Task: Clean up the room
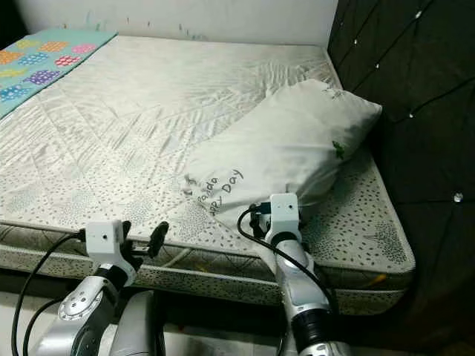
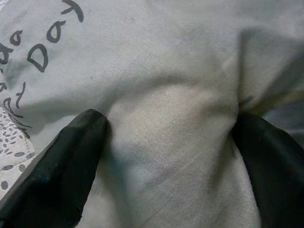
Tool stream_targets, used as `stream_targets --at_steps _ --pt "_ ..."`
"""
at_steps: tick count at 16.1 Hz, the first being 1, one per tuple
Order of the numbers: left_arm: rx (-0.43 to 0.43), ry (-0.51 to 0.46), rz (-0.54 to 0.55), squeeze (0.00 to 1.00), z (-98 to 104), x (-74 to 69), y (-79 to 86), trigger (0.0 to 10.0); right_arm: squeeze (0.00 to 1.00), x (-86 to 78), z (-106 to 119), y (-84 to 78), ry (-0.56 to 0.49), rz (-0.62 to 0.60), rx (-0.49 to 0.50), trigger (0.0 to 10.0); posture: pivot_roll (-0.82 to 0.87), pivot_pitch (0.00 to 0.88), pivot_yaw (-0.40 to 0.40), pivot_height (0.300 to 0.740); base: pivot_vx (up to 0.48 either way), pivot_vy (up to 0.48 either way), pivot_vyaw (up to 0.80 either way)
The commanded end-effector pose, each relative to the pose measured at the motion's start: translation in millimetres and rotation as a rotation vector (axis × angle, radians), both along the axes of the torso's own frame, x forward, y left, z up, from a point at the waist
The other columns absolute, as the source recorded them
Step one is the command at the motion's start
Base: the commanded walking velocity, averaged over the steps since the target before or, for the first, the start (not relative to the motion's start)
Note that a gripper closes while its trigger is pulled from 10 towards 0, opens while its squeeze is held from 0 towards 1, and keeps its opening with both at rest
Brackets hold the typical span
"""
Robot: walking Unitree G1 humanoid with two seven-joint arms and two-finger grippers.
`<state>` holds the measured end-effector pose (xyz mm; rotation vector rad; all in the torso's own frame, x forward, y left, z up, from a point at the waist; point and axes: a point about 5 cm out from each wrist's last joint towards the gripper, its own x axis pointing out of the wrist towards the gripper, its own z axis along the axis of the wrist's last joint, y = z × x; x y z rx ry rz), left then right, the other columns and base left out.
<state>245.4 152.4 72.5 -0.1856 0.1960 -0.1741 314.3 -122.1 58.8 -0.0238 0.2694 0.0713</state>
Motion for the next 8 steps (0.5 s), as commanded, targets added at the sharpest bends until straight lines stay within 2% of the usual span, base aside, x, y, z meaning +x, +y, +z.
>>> stream_targets --at_steps 1,7,8 --pt "0.020 -0.003 -0.010 0.00 2 1.7 -0.8 10.0 0.00 0.3 -6 3.8 0.056 -0.017 0.018 10.0 -0.05 0.000 -0.015 0.531 0.000 0.000 0.00" --pt "0.016 0.002 -0.025 0.00 2 2.5 -2.8 10.0 0.00 5.0 -9 38.7 0.114 0.015 0.097 10.0 -0.04 0.000 -0.012 0.531 0.000 0.000 0.00" --pt "0.015 0.000 -0.026 0.00 3 2.9 -2.8 10.0 0.00 6.1 -11 44.5 0.139 0.026 0.095 7.5 -0.04 0.000 -0.013 0.531 0.000 0.000 0.00"
